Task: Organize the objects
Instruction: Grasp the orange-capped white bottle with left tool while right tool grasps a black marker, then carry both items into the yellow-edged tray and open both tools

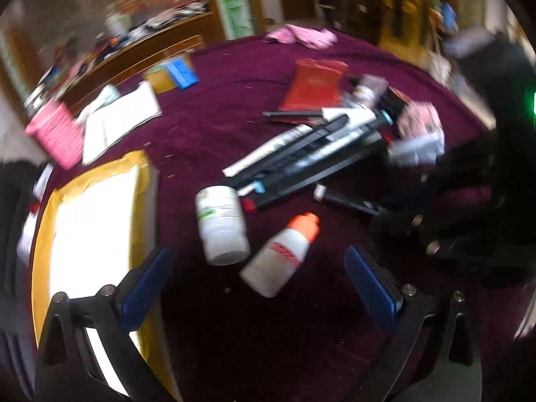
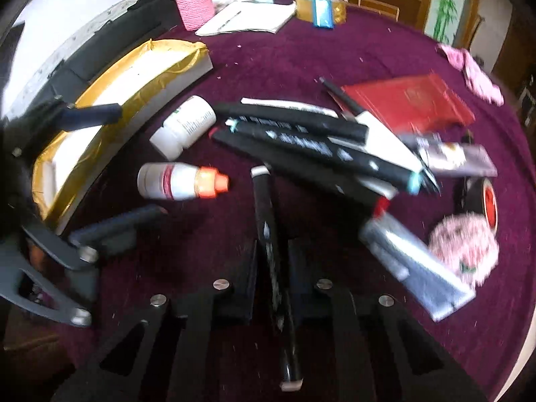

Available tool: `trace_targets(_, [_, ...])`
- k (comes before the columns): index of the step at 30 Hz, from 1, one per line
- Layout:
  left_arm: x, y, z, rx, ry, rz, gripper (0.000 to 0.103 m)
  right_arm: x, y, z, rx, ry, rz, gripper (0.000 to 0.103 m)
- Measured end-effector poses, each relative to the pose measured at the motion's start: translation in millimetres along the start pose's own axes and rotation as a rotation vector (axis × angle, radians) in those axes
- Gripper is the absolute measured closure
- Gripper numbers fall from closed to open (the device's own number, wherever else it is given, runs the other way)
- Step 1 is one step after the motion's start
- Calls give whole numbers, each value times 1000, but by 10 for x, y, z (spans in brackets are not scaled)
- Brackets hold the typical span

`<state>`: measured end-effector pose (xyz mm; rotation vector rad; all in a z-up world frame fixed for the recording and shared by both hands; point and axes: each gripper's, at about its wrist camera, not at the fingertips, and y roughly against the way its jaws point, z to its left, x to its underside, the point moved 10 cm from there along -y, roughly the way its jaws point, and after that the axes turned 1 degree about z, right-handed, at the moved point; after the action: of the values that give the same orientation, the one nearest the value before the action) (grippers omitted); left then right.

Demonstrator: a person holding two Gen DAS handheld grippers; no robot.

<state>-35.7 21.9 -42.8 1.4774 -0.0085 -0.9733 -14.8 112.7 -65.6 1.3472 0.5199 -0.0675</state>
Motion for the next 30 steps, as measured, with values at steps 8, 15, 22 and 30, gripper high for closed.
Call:
trace_targets(8, [10, -304, -204, -18, -128, 64, 4, 131, 62, -194, -110, -101, 0, 88])
trace_targets(15, [94, -249, -284, 105, -98, 122, 62, 62, 34, -167, -66, -81, -13, 87])
trace_targets(22, [27, -276, -316, 71, -44, 60, 63, -18, -7, -96, 23, -21, -43, 87])
trace_targets(30, [84, 7, -385, 122, 21, 19, 79, 86, 50, -12, 15, -39, -61, 90])
